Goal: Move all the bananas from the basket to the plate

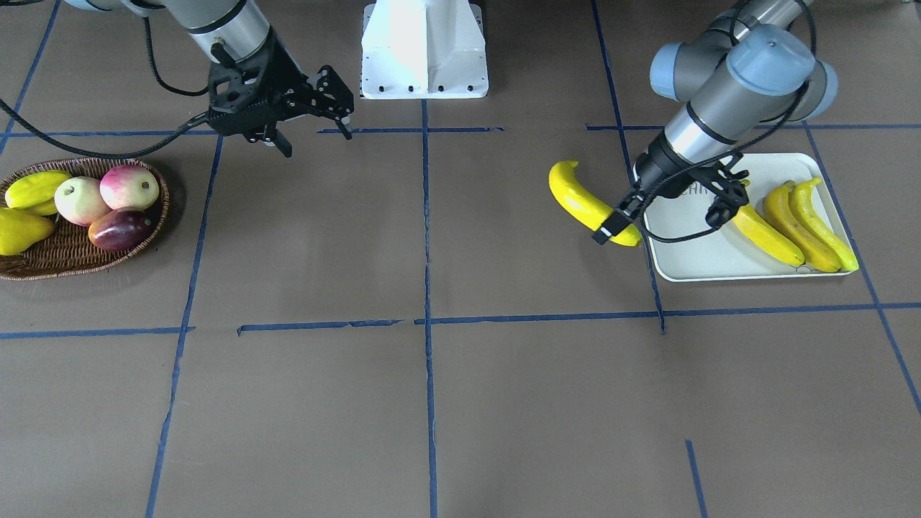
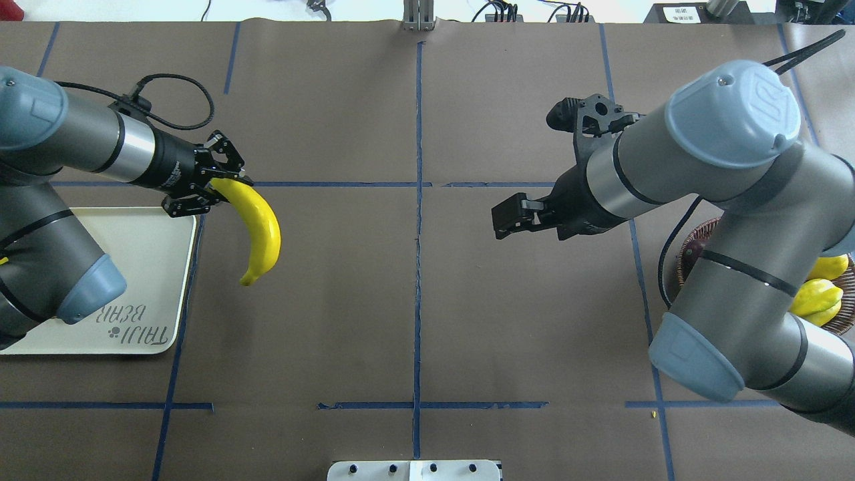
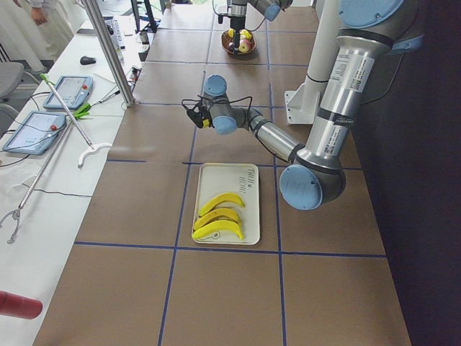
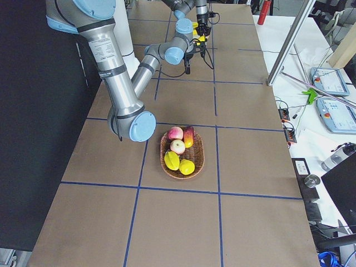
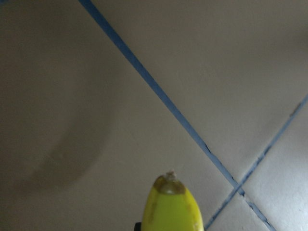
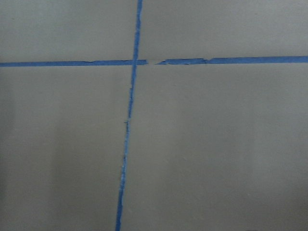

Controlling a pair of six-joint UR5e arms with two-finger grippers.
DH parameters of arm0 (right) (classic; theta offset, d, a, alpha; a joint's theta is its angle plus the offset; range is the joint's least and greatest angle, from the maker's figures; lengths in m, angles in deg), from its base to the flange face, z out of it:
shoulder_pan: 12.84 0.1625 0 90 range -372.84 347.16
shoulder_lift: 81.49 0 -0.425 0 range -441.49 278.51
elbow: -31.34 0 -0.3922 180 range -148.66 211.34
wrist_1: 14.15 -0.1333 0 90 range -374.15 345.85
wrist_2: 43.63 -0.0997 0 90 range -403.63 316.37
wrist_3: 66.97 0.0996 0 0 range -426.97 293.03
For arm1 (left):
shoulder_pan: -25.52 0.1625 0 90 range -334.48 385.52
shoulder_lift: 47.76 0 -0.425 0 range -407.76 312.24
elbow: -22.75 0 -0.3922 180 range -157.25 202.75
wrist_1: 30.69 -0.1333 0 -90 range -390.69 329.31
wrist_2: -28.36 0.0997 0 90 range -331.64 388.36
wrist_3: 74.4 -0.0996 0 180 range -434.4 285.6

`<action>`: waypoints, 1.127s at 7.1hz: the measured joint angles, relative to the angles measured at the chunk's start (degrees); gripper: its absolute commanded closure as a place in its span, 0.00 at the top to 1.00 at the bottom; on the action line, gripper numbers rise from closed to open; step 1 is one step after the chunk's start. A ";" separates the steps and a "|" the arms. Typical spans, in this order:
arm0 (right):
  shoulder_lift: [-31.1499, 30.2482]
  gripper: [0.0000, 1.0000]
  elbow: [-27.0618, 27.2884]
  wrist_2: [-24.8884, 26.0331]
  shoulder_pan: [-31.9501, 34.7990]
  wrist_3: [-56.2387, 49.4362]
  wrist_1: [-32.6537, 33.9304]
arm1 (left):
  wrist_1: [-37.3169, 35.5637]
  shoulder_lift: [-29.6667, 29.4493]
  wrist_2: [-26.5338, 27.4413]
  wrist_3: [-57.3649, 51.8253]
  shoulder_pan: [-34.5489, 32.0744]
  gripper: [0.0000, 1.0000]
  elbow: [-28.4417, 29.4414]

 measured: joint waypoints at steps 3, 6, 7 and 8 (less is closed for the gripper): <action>-10.61 0.99 2.46 -0.84 5.09 -16.53 2.50 | -1.07 7.12 0.21 -11.69 -3.97 0.00 1.85; -22.64 0.99 4.58 -1.09 13.45 -37.23 2.68 | -0.94 11.55 0.64 -16.96 -4.58 0.00 3.46; -24.24 0.99 4.27 -1.26 14.93 -40.74 2.66 | -0.81 13.36 0.64 -19.57 -4.92 0.05 3.55; -25.01 0.99 4.07 -1.45 15.61 -42.29 2.64 | -0.61 15.12 0.64 -21.66 -5.14 0.33 3.57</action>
